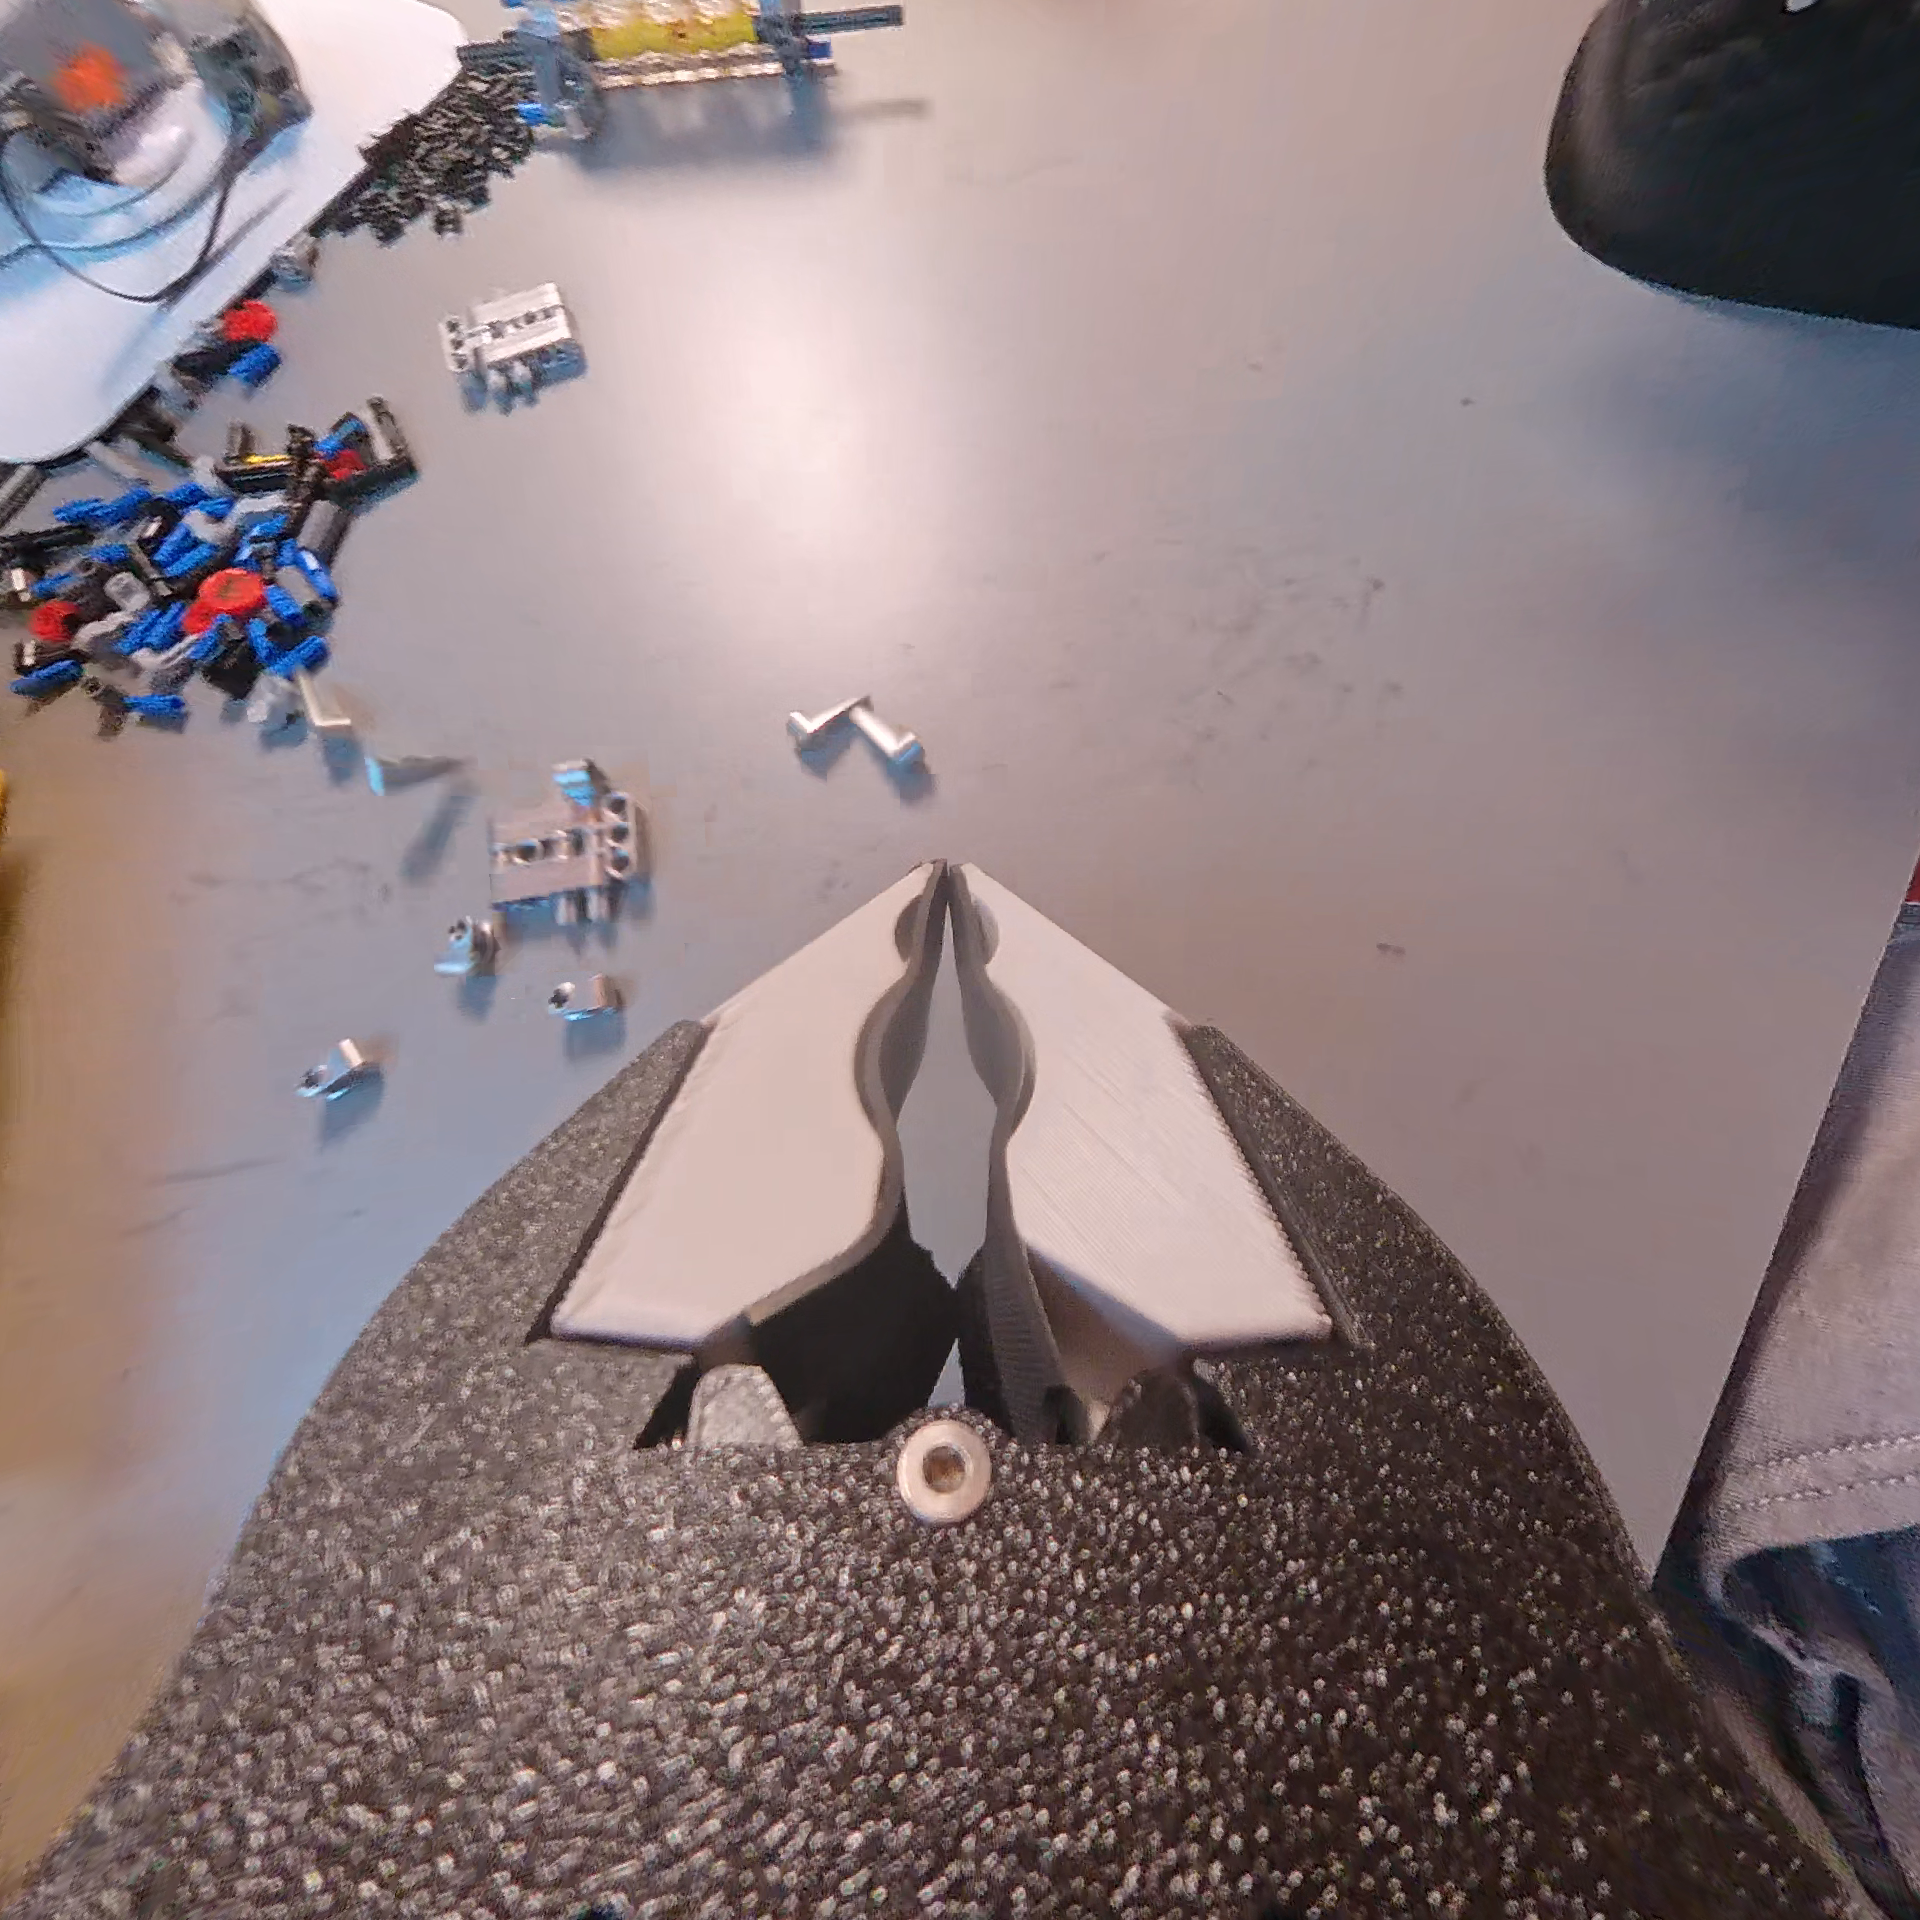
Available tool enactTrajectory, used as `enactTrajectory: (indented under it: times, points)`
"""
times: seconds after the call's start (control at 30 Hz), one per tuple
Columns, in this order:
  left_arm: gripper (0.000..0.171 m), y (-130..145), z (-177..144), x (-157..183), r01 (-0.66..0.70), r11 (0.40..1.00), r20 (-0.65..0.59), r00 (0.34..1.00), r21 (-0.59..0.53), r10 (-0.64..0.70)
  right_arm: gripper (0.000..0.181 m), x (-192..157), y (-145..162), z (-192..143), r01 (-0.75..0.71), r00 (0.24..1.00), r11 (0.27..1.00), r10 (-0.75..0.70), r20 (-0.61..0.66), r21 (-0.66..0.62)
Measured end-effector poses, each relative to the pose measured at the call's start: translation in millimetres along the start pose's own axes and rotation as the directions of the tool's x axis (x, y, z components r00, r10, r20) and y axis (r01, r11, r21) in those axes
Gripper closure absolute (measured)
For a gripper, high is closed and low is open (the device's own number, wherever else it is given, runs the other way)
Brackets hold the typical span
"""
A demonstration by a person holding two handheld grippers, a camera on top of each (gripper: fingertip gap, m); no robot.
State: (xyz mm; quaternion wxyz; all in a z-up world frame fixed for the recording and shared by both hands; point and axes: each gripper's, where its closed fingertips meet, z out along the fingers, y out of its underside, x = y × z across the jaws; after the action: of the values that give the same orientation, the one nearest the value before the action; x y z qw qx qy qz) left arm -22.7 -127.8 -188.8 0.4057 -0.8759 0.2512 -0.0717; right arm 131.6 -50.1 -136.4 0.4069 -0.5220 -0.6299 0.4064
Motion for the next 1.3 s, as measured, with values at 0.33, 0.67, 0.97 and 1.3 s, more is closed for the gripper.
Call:
enactTrajectory:
  times: [0.33,0.67,0.97,1.3]
  points:
    - [0.171,4,-11,-35,0.055,0.998,0.106,0.993,0.03,-0.058,0.133,2,0,-1,-0.009,1.0,1.0,0.009,-0.006,0.009]
    - [0.12,8,15,-113,0.293,0.955,0.219,0.93,0.035,-0.294,0.133,2,2,1,-0.014,1.0,1.0,0.014,0.001,0.001]
    - [0.129,20,56,-141,0.354,0.928,0.225,0.919,-0.113,-0.323,0.133,4,3,1,-0.028,1.0,1.0,0.028,0.0,0.006]
    - [0.171,6,43,-136,0.287,0.957,0.205,0.94,-0.046,-0.272,0.133,2,4,2,-0.021,1.0,1.0,0.021,0.004,-0.002]
